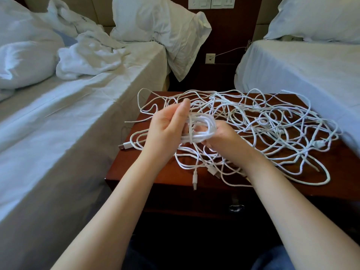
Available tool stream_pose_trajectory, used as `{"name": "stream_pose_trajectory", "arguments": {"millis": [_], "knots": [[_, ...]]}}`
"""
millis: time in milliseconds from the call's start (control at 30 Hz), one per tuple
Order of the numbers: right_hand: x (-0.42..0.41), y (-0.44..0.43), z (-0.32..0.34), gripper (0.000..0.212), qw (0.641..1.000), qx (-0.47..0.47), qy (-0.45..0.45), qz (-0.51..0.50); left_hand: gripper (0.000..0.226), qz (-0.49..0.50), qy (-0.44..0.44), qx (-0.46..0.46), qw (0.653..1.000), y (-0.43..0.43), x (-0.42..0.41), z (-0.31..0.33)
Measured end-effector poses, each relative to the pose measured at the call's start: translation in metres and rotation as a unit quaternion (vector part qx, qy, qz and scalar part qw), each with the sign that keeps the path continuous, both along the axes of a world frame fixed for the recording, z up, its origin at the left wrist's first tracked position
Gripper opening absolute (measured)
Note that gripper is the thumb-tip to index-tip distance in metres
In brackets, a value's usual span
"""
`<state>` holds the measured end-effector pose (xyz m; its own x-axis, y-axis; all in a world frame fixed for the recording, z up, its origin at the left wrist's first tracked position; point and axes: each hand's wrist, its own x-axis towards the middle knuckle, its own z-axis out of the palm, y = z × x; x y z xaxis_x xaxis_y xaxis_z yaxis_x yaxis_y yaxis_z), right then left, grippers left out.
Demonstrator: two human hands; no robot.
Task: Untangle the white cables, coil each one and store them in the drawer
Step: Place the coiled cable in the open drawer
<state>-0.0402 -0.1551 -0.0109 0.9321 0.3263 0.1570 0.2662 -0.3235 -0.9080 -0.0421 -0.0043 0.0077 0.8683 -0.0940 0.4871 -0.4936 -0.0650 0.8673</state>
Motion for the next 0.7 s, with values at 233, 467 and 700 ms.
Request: {"name": "stream_pose_trajectory", "arguments": {"millis": [233,467,700], "knots": [[0.005,-0.005,0.006,0.051,0.993,0.105,-0.018,-0.06,0.037,-0.082,0.034,0.08,0.993,-0.007,-0.009,0.003],[0.004,-0.012,0.012,0.041,0.978,0.189,-0.007,-0.089,0.04,-0.132,0.054,0.157,0.977,-0.015,-0.017,0.002],[-0.001,-0.011,0.018,0.039,0.976,0.19,-0.034,-0.105,0.041,-0.134,0.063,0.2,0.969,-0.014,-0.017,0.001]]}}
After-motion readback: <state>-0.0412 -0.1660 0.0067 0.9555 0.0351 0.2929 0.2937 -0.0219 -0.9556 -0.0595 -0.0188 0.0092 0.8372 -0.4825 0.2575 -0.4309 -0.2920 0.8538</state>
